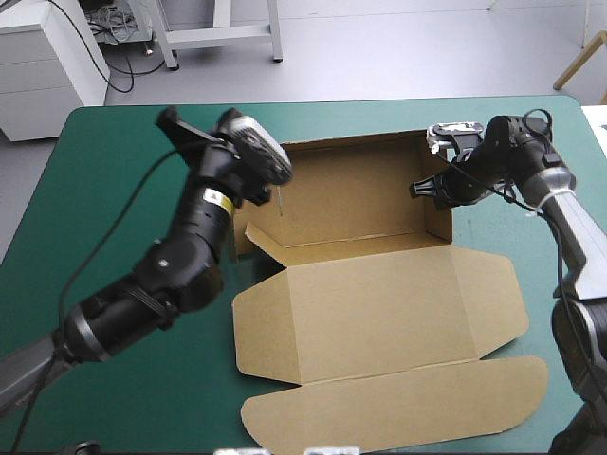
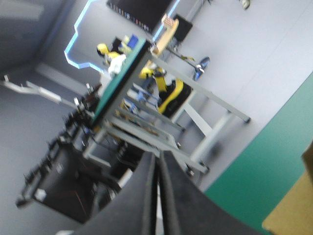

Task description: Fold the box

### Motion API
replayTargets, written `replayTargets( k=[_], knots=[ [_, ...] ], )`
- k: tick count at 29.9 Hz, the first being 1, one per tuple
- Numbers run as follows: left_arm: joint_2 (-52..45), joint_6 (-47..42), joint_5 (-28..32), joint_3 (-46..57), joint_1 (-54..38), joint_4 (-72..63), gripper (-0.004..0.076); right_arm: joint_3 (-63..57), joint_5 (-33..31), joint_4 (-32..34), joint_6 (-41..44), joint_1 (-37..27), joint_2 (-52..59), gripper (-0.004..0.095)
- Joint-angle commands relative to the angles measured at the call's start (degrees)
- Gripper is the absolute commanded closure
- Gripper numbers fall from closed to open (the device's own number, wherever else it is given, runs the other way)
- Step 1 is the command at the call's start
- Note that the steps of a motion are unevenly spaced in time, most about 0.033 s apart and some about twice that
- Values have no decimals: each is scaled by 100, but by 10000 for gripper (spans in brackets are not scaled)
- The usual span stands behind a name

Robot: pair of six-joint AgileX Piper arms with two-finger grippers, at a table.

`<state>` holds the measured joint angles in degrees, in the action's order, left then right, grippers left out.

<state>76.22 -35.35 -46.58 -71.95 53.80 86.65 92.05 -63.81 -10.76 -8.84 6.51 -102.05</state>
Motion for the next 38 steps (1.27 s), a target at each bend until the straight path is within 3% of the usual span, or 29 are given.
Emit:
replayTargets(
  k=[1,4,13,15,17,21,23,29,33,38],
  knots=[
    [-325,162,476,-378,-964,-1240,727,694,-182,-139,78,-51,-193,926],
    [-337,671,514,-419,-1893,-2588,727,1106,-205,-139,184,-51,-615,925],
    [-337,3483,254,-419,-4266,-7101,727,1738,-243,-101,346,-39,-1325,915],
    [-313,3938,72,-419,-4718,-7753,727,1738,-76,-37,346,-39,-1325,864],
    [-276,4329,-143,-419,-5102,-8297,727,1797,-56,11,346,-39,-1325,744],
    [-146,4843,-550,-419,-5678,-9106,727,2083,-58,-12,337,-39,-1325,459],
    [-51,5050,-706,-419,-5980,-9508,727,2371,-129,-12,337,-39,-1313,387],
    [28,5429,-867,-419,-6722,-10312,727,3313,-359,-1,337,-39,-1149,381],
    [33,5581,-927,-408,-7016,-10330,727,3441,-395,29,-147,-49,-829,382],
    [66,5622,-948,-397,-7151,-10405,727,3441,-448,29,-7,-49,-660,382]
  ],
)
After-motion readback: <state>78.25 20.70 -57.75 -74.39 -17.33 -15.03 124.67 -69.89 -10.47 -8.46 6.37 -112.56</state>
